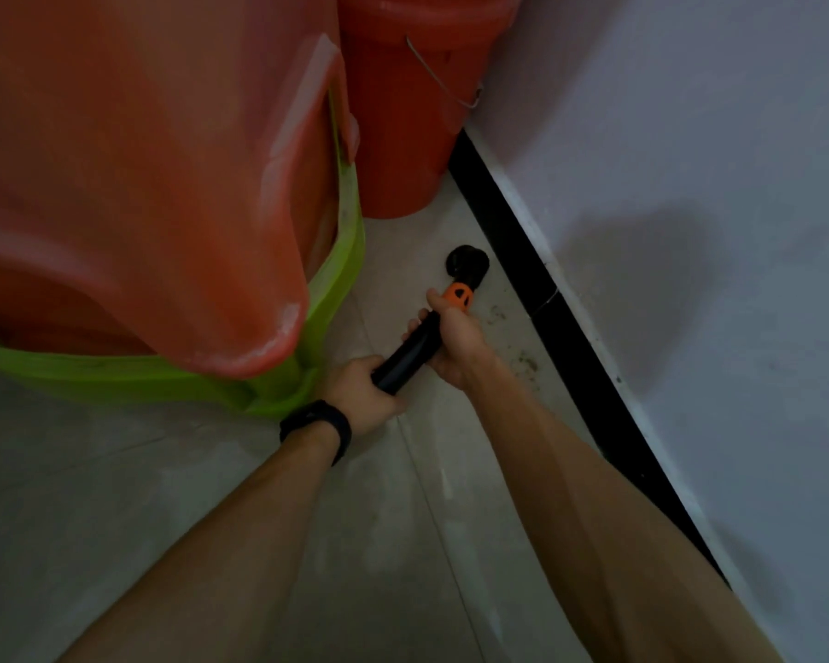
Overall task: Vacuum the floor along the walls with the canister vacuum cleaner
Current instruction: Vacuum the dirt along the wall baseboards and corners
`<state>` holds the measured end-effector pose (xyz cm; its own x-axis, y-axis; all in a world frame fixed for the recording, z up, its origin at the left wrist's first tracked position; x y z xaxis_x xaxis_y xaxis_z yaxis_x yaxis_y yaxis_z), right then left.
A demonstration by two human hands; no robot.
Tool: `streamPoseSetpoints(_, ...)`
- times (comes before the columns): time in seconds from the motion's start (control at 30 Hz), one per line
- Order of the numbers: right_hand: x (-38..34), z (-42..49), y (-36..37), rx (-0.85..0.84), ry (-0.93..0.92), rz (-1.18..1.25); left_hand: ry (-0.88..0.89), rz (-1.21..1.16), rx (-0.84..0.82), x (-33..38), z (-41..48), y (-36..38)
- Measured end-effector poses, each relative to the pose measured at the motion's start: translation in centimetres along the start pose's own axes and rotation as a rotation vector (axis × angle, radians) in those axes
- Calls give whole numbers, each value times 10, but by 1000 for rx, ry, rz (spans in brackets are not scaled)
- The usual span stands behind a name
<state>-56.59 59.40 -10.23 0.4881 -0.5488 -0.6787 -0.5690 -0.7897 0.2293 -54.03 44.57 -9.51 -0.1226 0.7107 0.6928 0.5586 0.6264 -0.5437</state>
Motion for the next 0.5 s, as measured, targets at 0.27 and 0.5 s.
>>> streamPoseSetpoints(0.27,-4,-5,-38,199,-147,-250,-64,-106,-167,13,-9,44)
streamPoseSetpoints(0.5,18,-11,-49,261,-181,-288,-99,-102,-229,0,-15,52)
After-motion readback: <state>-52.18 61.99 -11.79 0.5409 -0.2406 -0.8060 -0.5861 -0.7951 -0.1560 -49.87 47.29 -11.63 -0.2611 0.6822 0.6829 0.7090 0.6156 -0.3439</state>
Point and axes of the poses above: each hand's wrist, its own z-axis towards the middle knuckle, its own y-axis out of the palm, x = y × z, the point moved 4 cm from there along z, towards the middle knuckle, and after that the axes turned 1 degree about -x, right-handed, at the moved point
